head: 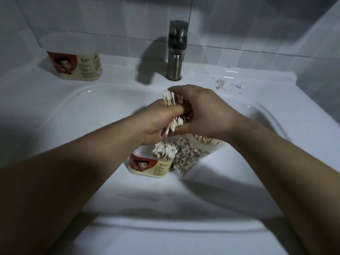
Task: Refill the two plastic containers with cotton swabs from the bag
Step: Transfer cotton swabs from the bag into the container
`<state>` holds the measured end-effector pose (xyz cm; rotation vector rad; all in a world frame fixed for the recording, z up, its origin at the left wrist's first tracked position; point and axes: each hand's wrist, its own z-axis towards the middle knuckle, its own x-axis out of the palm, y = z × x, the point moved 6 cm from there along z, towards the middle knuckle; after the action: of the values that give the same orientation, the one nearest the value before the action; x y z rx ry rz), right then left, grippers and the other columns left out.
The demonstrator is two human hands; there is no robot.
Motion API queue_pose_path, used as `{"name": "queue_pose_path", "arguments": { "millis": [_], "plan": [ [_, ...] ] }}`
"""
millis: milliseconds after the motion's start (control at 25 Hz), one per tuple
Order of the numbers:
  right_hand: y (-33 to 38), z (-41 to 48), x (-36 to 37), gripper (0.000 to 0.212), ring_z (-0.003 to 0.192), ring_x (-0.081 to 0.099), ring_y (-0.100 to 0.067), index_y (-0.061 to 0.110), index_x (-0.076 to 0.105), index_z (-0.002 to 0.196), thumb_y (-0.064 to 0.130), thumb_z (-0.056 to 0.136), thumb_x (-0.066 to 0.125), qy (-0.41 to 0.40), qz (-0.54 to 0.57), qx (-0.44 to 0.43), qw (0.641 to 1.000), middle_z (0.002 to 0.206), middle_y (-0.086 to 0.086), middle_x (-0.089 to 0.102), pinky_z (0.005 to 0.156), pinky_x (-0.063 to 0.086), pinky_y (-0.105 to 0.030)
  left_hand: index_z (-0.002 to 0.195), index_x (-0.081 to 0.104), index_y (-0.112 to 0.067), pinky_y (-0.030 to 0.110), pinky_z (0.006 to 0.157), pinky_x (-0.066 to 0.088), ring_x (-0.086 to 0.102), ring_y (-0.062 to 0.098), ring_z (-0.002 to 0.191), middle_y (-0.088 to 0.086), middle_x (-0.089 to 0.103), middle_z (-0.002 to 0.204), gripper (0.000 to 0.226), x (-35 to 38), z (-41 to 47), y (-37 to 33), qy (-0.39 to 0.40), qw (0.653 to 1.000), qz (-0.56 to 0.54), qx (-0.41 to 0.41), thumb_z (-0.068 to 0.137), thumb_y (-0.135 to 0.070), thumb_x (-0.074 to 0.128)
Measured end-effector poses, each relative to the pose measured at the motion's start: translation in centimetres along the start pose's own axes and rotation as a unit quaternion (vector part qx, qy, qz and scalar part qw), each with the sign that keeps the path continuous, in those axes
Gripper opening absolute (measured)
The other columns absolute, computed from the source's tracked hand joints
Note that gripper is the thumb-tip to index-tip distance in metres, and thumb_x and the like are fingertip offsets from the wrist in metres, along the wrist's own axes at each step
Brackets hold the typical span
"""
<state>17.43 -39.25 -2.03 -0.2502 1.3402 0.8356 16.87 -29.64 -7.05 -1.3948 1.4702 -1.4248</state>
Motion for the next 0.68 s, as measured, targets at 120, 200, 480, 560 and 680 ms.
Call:
{"name": "queue_pose_path", "arguments": {
  "millis": [120, 200, 480, 560, 680],
  "plan": [
    [0.0, -0.2, 0.8, 0.125, 0.129, 0.045, -0.01, 0.017, 0.028, 0.157, 0.054, 0.056, 0.092, 0.035, 0.04, -0.007, 0.999, 0.145, 0.0, 0.047, 0.106, 0.036, -0.017, 0.102, 0.068, -0.002, 0.032, 0.064, 0.06, 0.074, 0.024, 0.077, 0.014, 0.073, 0.081, 0.011, 0.0, 0.0, -0.1, -0.027, 0.999, -0.017, 0.001, 0.099, -0.002, 0.057],
    [0.3, -0.1, 1.2, 0.125, 0.13, 0.045, -0.01, 0.016, 0.027, 0.158, 0.055, 0.057, 0.091, 0.035, 0.043, -0.011, 0.998, 0.146, -0.001, 0.046, 0.106, 0.033, -0.015, 0.098, 0.069, -0.004, 0.033, 0.066, 0.06, 0.074, 0.024, 0.077, 0.012, 0.074, 0.078, 0.012, -0.1, 0.1, 0.0, -0.04, 0.999, -0.002, 0.001, 0.098, -0.002, 0.057],
    [0.6, -0.3, 1.0, 0.124, 0.131, 0.044, -0.009, 0.019, 0.026, 0.158, 0.058, 0.058, 0.089, 0.041, 0.064, 0.002, 0.997, 0.146, 0.001, 0.047, 0.109, 0.036, -0.021, 0.098, 0.069, -0.004, 0.048, 0.085, 0.059, 0.075, 0.037, 0.094, 0.021, 0.076, 0.093, 0.012, -0.4, 0.3, 0.2, -0.064, 0.998, 0.014, 0.001, 0.097, -0.005, 0.057],
    [0.7, -0.2, 1.1, 0.116, 0.128, 0.047, -0.01, 0.02, 0.029, 0.157, 0.053, 0.063, 0.088, 0.027, 0.046, 0.005, 0.999, 0.143, 0.001, 0.05, 0.105, 0.037, -0.019, 0.093, 0.068, -0.007, 0.039, 0.078, 0.059, 0.074, 0.029, 0.087, 0.015, 0.074, 0.086, 0.013, -0.3, 0.4, 0.3, -0.066, 0.998, 0.01, -0.002, 0.099, -0.006, 0.056],
    [0.5, 0.0, 0.3, 0.088, 0.106, 0.057, -0.007, 0.021, 0.042, 0.151, 0.036, 0.074, 0.083, -0.007, 0.035, 0.001, 0.999, 0.125, 0.005, 0.06, 0.089, 0.042, -0.016, 0.089, 0.065, -0.014, 0.03, 0.068, 0.051, 0.065, 0.016, 0.077, 0.004, 0.067, 0.078, 0.014, 0.1, 0.1, 0.4, -0.049, 0.998, 0.025, -0.029, 0.1, -0.012, 0.056]
  ]
}}
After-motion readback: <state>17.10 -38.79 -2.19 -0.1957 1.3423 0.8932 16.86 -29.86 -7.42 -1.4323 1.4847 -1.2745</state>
